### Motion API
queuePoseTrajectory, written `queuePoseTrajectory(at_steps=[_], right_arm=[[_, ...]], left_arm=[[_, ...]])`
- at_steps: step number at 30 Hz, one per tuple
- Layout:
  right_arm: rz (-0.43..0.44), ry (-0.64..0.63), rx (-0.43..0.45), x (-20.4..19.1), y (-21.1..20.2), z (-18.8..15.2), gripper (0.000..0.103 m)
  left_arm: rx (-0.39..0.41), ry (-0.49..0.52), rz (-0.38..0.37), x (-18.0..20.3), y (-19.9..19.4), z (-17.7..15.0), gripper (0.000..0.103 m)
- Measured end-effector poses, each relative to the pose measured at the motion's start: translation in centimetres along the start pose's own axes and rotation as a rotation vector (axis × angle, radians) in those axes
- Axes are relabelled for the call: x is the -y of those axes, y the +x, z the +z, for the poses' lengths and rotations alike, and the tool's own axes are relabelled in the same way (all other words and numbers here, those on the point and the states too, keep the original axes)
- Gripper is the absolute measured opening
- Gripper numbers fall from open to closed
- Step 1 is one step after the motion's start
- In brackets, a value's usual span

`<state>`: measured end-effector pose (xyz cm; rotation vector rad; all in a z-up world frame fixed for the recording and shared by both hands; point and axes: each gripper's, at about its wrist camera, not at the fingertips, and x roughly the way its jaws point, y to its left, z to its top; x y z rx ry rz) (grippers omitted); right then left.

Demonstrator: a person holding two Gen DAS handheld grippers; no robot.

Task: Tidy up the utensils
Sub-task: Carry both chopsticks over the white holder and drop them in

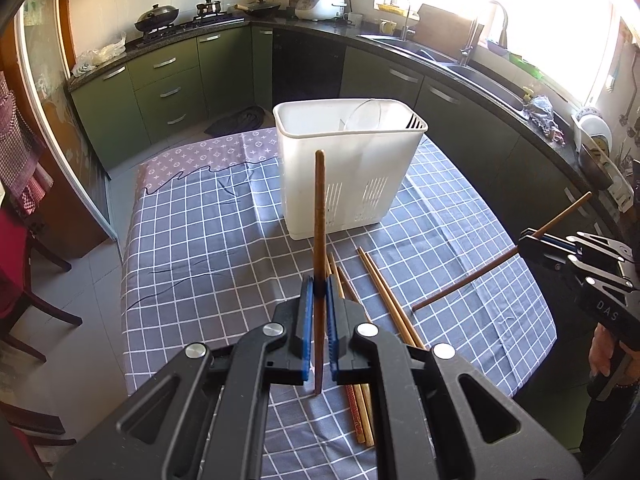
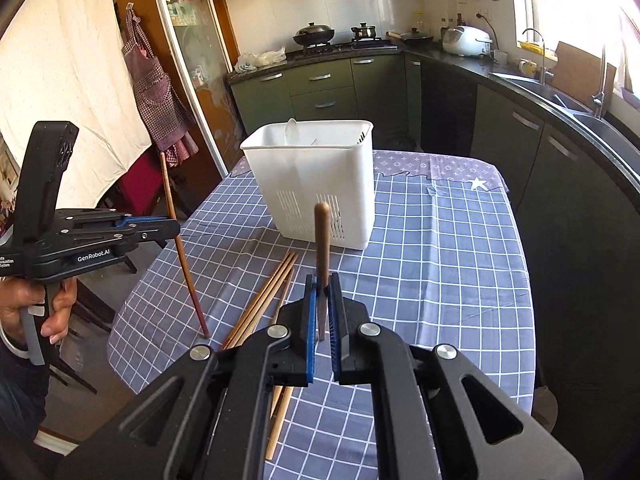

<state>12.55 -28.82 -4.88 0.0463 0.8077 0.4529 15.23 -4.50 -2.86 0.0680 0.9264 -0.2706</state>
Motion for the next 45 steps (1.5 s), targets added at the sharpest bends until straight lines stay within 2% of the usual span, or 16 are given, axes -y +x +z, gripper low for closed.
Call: queuePoseTrajectory(at_steps=[12, 24, 28, 36, 40, 45], right_arm=[[0.026, 0.014, -0.011, 0.4, 0.1, 0.0, 0.007], [0.06, 0.003, 0.006, 0.2, -1.4, 2.4, 0.007], [0.078, -0.009, 0.058, 0.0, -3.9, 4.7, 0.007], [0.094, -0.035, 0.238, -1.1, -9.4, 11.8, 0.007], [0.094, -0.026, 0.301, -1.1, -9.5, 15.6, 0.007], [0.067, 0.004, 0.311, -0.3, -6.7, 18.9, 0.007]], left_arm=[[0.022, 0.025, 0.0, 0.8, -1.0, 0.5, 0.007], [0.065, 0.059, -0.02, 1.7, -3.8, 3.6, 0.007], [0.119, 0.065, -0.035, 1.9, -6.7, 5.9, 0.007], [0.324, 0.06, -0.018, 2.3, -12.5, 11.7, 0.007], [0.388, 0.067, 0.024, 2.8, -12.1, 14.1, 0.007], [0.379, 0.056, 0.046, 2.6, -8.6, 15.9, 0.007]])
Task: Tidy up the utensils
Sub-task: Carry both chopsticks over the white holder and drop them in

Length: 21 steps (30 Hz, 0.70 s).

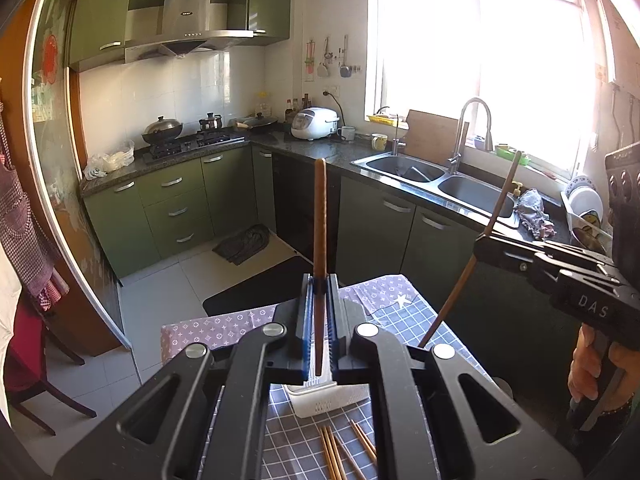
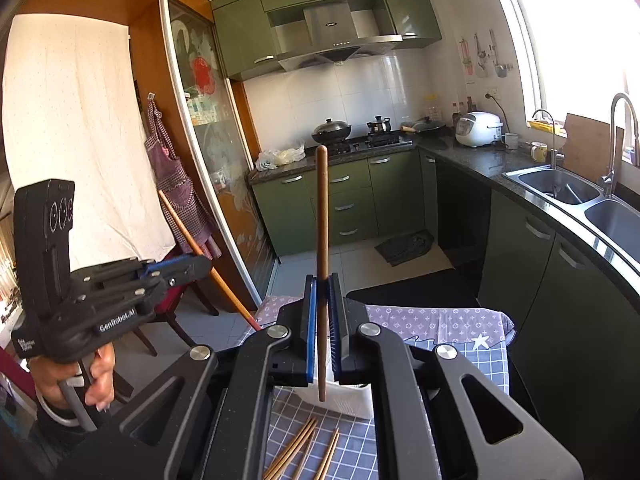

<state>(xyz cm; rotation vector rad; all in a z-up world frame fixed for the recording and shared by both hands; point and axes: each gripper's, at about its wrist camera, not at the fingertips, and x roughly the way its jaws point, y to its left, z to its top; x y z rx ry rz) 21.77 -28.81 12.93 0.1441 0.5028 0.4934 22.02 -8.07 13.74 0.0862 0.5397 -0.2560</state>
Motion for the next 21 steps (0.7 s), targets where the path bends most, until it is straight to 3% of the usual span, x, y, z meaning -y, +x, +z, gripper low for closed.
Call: queuePoseTrajectory(at_steps=[5, 12, 14, 18, 21], right_arm=[[-0.022, 0.019, -0.043, 1.4, 4.2, -0.6, 0.007], [-0.053, 0.013, -0.11, 2.7, 8.4, -3.2, 0.007], [-0.054, 0.007, -0.13, 2.7, 9.1, -3.8, 0.007], [-0.058, -0.005, -0.164, 2.5, 10.3, -5.0, 0.007], [-0.052, -0.011, -0.177, 2.3, 10.8, -5.5, 0.008]], left_arm=[[-0.078, -0.015, 0.021, -0.8, 4.4, -1.6, 0.007], [-0.22, -0.043, -0.01, -1.7, 8.5, -5.0, 0.008], [-0.248, -0.057, -0.025, -1.9, 9.0, -5.7, 0.011], [-0.272, -0.072, -0.046, -2.3, 8.8, -6.2, 0.028], [-0.256, -0.069, -0.052, -2.2, 7.5, -6.0, 0.029]])
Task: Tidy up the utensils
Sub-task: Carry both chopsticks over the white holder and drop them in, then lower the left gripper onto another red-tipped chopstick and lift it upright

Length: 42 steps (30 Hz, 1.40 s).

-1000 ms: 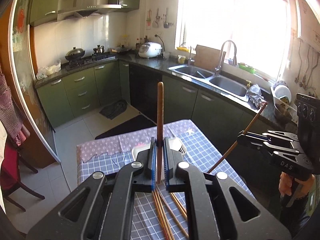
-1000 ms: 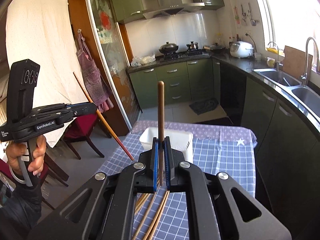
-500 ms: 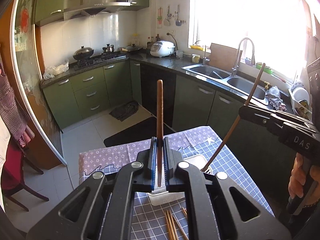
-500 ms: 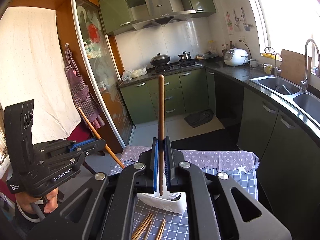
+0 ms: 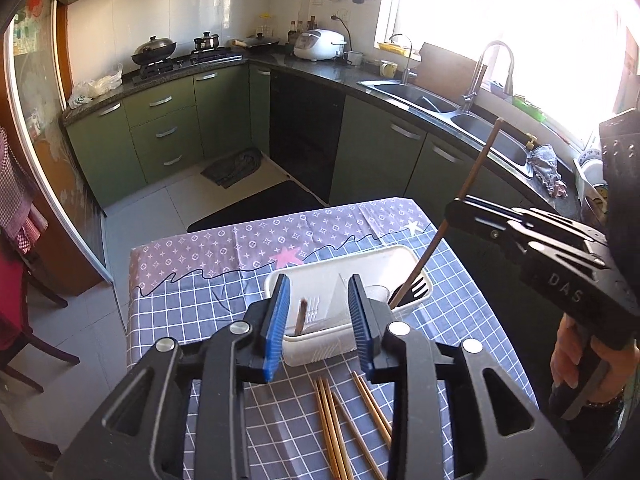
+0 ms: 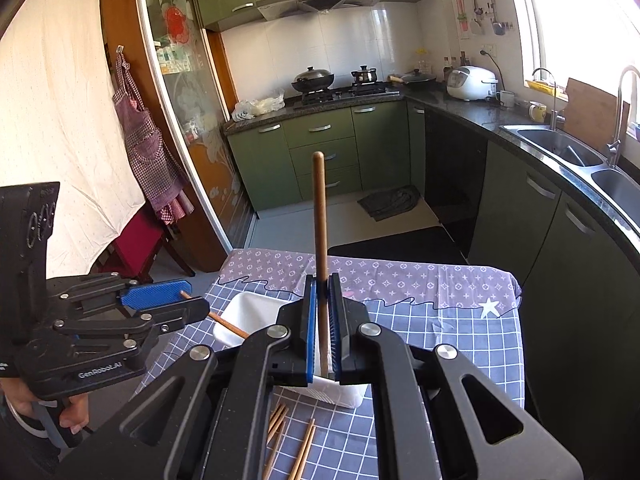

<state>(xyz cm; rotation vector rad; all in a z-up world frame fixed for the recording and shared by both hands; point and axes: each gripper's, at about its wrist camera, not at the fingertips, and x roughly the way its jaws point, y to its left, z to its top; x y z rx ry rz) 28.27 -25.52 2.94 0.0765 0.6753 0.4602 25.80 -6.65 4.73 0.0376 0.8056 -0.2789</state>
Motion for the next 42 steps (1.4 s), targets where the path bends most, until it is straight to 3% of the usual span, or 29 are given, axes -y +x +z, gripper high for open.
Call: queuePoseTrajectory(at_steps=[6, 11, 14, 19, 22, 27, 32, 42], right_arm=[[0.003, -0.014, 0.029, -0.7, -1.3, 0.1, 0.009], [0.014, -0.011, 0.106, -1.4, -5.6, -0.5, 0.009], [-0.016, -0.015, 0.133, -1.7, -8.6, -3.0, 0.022], [-0.092, -0.017, 0.063, -0.8, -9.6, -10.7, 0.032], [-0.141, 0.011, -0.023, 0.5, -8.3, -15.6, 0.033], [-0.083, 0.13, -0.113, 3.2, -6.4, -20.7, 0.033], [-0.043, 0.169, -0.142, 3.3, -5.8, -22.5, 0.033], [-0.012, 0.181, -0.164, 2.9, -5.0, -22.3, 0.034]], left_arm=[[0.047, 0.012, -0.016, 0.9, -3.7, -0.6, 0.029], [0.046, 0.033, -0.016, 1.9, -6.2, -1.8, 0.03], [-0.02, 0.041, -0.025, 2.3, -5.9, -3.7, 0.031], [-0.157, 0.023, -0.061, 2.6, -3.1, -8.5, 0.031], [-0.286, 0.019, -0.06, 2.7, 0.2, -11.2, 0.03], [-0.439, 0.003, -0.032, 2.5, 5.2, -14.0, 0.018], [-0.504, 0.007, 0.009, 2.2, 8.4, -15.0, 0.01], [-0.589, -0.006, 0.028, 1.0, 11.3, -16.4, 0.009]])
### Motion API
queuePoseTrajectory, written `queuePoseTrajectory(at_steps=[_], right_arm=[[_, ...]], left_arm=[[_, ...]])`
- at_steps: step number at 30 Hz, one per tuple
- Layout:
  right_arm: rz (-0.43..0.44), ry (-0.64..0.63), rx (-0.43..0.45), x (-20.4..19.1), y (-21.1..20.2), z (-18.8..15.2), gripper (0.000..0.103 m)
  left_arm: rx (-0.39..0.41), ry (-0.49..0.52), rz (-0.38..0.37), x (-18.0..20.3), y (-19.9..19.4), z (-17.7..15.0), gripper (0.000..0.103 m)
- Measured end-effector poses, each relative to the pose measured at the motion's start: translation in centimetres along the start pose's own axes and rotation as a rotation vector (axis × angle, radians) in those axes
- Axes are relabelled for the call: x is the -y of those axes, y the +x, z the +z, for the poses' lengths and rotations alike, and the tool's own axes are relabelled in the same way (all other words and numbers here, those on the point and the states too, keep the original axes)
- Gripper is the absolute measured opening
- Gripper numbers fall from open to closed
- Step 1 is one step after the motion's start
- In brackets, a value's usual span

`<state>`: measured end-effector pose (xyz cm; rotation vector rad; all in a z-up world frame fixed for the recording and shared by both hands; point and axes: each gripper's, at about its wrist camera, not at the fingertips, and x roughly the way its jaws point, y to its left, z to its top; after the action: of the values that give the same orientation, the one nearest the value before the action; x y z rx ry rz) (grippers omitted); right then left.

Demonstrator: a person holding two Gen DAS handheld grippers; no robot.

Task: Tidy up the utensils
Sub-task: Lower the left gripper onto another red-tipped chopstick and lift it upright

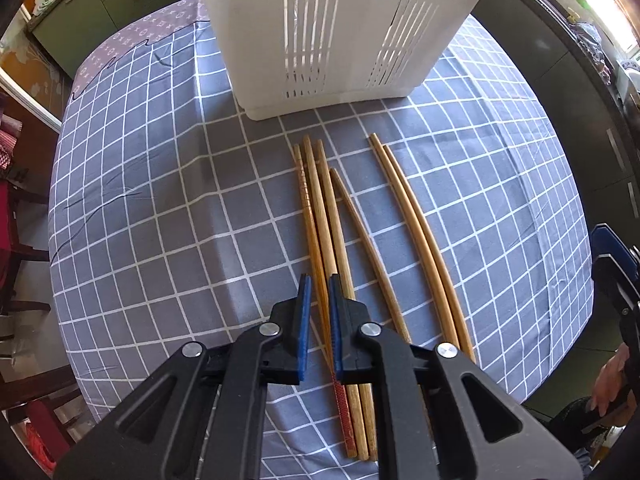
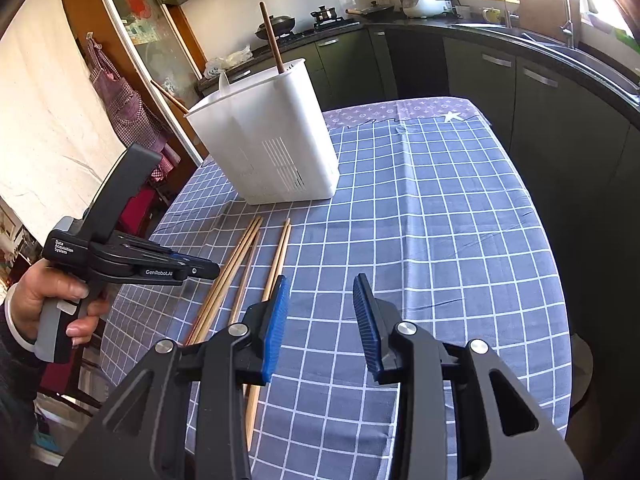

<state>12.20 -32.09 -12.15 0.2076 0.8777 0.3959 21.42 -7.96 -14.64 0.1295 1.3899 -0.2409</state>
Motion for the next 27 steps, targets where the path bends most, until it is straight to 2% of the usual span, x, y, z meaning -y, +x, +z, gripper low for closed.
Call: queuePoseTrajectory(at_steps=[7, 15, 18, 27], right_arm=[[0.018, 0.01, -0.011, 0.0, 0.2, 0.1, 0.034], [0.03, 0.021, -0.011, 0.1, -0.1, 0.0, 0.034], [0.034, 0.025, -0.008, 0.1, -0.3, 0.0, 0.038], [0.04, 0.018, -0.02, -0.2, -0.2, 0.0, 0.038]], left_arm=[[-0.022, 0.006, 0.008, -0.1, 0.7, -0.1, 0.009], [-0.058, 0.013, 0.034, 1.1, 2.2, 1.2, 0.009], [-0.065, 0.018, 0.047, 1.4, 2.5, 1.4, 0.009], [-0.105, 0.041, 0.066, 2.2, 2.7, 2.2, 0.008]])
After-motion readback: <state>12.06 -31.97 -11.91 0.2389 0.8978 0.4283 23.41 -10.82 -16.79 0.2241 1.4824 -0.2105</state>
